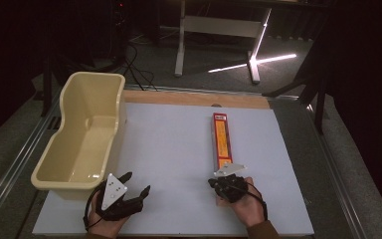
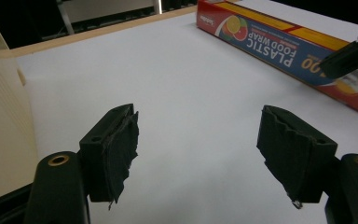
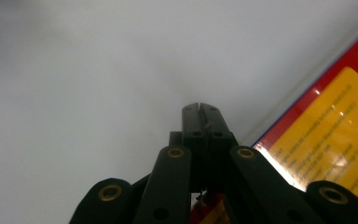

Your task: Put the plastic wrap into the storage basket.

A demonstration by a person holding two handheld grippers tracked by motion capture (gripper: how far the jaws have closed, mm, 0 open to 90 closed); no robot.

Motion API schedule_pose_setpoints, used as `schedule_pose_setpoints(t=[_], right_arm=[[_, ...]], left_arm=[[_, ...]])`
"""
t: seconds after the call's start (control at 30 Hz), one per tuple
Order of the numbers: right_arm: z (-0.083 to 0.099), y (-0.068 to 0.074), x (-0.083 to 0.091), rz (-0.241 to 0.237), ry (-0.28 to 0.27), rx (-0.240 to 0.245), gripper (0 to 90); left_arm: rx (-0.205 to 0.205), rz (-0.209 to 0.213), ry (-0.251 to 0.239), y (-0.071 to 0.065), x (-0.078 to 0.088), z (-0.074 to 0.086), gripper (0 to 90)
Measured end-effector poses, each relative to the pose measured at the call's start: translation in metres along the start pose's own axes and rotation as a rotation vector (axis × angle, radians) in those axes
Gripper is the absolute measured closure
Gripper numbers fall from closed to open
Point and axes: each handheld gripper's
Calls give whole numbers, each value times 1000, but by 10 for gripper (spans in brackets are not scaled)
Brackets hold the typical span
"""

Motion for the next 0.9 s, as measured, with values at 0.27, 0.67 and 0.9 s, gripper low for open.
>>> schedule_pose_setpoints(t=[0.27, 0.67, 0.9], right_arm=[[15, -18, 10, 16, 28, -44, 896], [-2, -42, 20, 63, -32, -88, 656], [-34, -75, 8, 137, 19, -151, 473]], left_arm=[[-1, -1, -2, 0, 0, 0, 285], [-1, 1, 0, 0, -2, 0, 285], [0, 1, -2, 0, -2, 0, 285]])
Point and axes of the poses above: each handheld gripper's, and its own axes: x roughly backward along the jaws, z roughly out of its underside, y roughly to its left, and after that the axes turned 15 degrees about z, right-handed
